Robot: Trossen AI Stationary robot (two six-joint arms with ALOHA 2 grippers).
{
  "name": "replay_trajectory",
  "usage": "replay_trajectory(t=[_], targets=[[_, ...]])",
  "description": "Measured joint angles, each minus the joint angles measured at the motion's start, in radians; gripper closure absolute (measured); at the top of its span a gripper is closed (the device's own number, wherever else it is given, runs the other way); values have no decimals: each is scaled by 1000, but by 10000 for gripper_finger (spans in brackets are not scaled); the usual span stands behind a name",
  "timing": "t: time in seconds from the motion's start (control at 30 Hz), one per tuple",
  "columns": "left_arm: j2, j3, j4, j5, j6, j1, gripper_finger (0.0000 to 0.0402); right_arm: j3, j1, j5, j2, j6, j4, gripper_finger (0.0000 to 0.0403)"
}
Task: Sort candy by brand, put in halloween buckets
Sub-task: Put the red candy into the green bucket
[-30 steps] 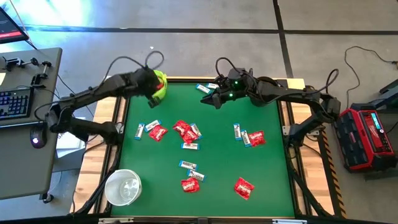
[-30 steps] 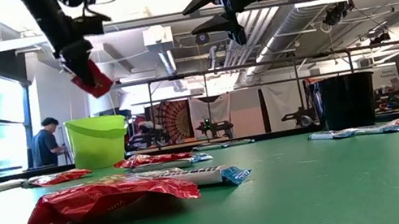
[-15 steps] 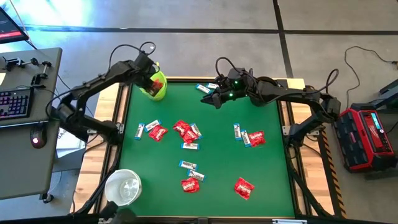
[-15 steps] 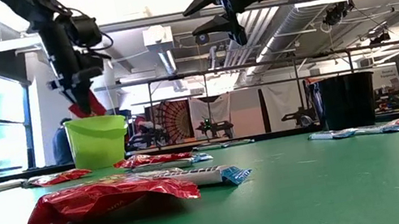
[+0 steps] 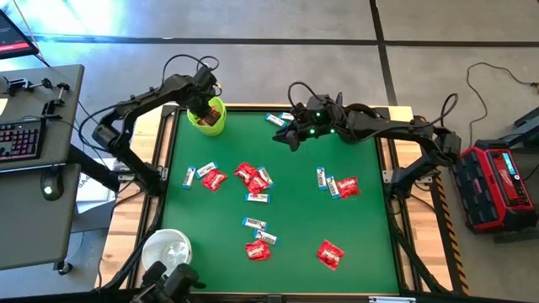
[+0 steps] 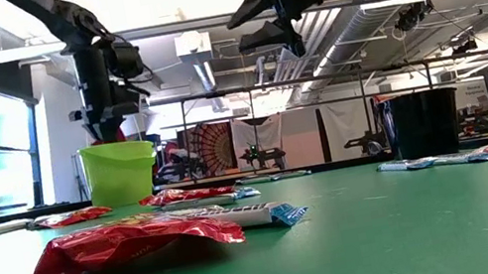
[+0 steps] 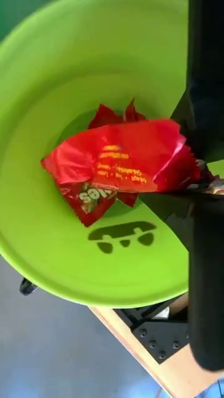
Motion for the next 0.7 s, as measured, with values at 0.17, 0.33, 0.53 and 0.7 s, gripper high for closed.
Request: replay_trajectory(t=[0.17,0.33,0.53,0.7], targets=[[-23,0,4,0,8,-14,311,0,12,23,0,-4,-1,224],[-83,0,21,10,7,-23,265,0,12,22,0,-9,3,224],[-188,0,25,137,10,-60,245,0,12,6,0,-68,6,241],[-291,1,33,248,65,-149,276,0,12,4,0,-84,6,307]])
